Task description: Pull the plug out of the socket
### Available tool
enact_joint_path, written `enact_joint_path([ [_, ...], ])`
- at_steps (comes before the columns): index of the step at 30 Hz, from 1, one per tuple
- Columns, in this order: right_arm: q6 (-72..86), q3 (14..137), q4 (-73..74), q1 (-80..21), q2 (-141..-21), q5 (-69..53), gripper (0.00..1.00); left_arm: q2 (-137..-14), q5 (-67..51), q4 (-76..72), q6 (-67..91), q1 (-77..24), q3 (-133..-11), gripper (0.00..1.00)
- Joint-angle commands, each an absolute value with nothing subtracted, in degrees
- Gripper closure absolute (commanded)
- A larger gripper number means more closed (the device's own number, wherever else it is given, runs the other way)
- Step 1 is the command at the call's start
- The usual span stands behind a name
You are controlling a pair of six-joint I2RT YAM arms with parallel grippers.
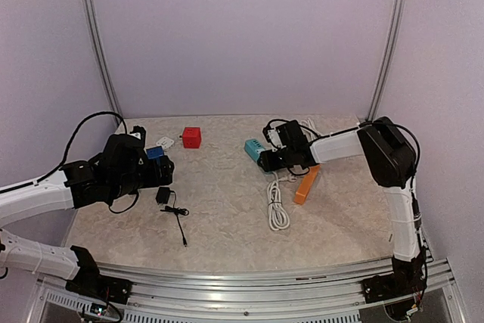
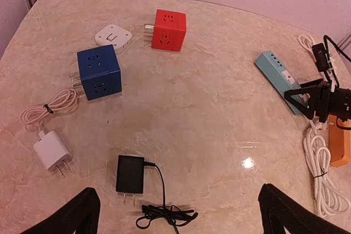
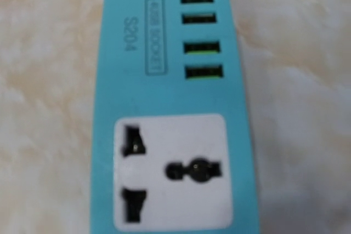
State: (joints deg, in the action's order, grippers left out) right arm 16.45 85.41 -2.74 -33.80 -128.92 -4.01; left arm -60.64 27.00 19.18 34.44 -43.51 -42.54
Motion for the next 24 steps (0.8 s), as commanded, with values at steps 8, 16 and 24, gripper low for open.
enact_joint_path([
  [8, 7.27, 74.71, 1.58, -29.41, -122.48, -2.18, 0.69, -60.79, 27.56, 19.16, 34.37, -43.86, -41.87, 0.01],
  [16, 8.66, 75.45, 0.66, -26.32, -122.75, -4.43, 0.69, -58.64, 27.43, 19.32, 32.91, -44.66, -41.60, 0.01],
  [24, 10.07, 86.91, 3.88, -26.30, -128.78, -5.35, 0.66, -56.91, 27.14, 19.82, 32.93, -44.99, -41.47, 0.01],
])
